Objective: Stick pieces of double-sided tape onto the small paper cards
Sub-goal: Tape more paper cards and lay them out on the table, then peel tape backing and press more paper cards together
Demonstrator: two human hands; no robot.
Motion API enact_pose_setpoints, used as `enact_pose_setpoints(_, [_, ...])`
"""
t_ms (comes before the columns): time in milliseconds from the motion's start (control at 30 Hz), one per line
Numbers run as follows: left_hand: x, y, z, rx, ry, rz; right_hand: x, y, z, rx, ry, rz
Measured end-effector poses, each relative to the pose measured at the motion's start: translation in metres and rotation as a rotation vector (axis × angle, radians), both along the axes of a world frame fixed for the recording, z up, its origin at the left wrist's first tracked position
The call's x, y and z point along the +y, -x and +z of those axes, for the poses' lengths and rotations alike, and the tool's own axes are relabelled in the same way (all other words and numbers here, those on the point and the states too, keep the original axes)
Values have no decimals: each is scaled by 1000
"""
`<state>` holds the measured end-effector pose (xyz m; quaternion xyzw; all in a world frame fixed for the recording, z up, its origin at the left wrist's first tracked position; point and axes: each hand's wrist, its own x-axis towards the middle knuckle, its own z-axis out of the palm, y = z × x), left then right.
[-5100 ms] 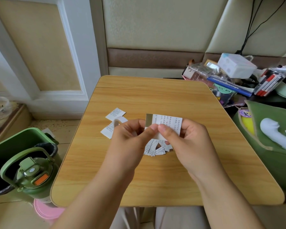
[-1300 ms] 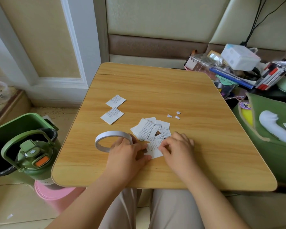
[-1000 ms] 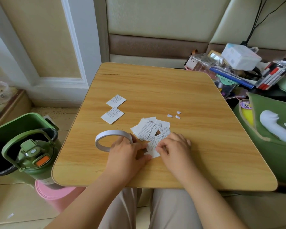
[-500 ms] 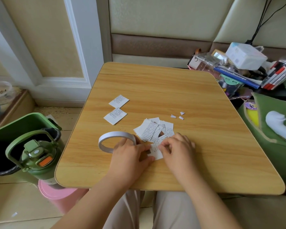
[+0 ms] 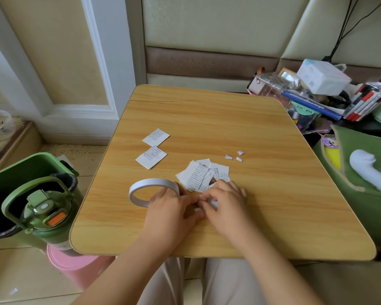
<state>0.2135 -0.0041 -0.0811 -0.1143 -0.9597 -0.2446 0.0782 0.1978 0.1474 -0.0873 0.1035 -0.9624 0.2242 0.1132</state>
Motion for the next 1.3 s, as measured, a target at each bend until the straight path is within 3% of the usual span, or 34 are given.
enact_pose_setpoints(133, [1, -2, 0, -76, 55, 5, 14, 1, 3, 16, -29, -155])
enact_pose_setpoints(433, [-4, -4, 7, -115, 24, 18, 30, -8, 4, 38, 11, -268])
enact_pose_setpoints(600, [-35, -7, 4, -168, -12, 124, 32, -20, -1, 112, 300, -234])
enact_pose_setpoints(833, [-75, 14, 6, -85, 4, 352, 20, -26, 3, 36, 381, -182])
enact_pose_setpoints(1000, [-82, 37, 20, -162, -72, 397, 13, -28, 7, 28, 409, -132])
enact_pose_setpoints(1100, [-77, 34, 40, -95, -136, 254, 13, -31, 14, -1, 446, -109])
enact_pose_setpoints(1200, [-61, 16, 74, -152, -425, -30, 8, -33, 28, -6, 545, -43])
enact_pose_setpoints(1300, [-41, 1, 96, -276, -698, -184, -6, -34, 53, 55, 619, 48])
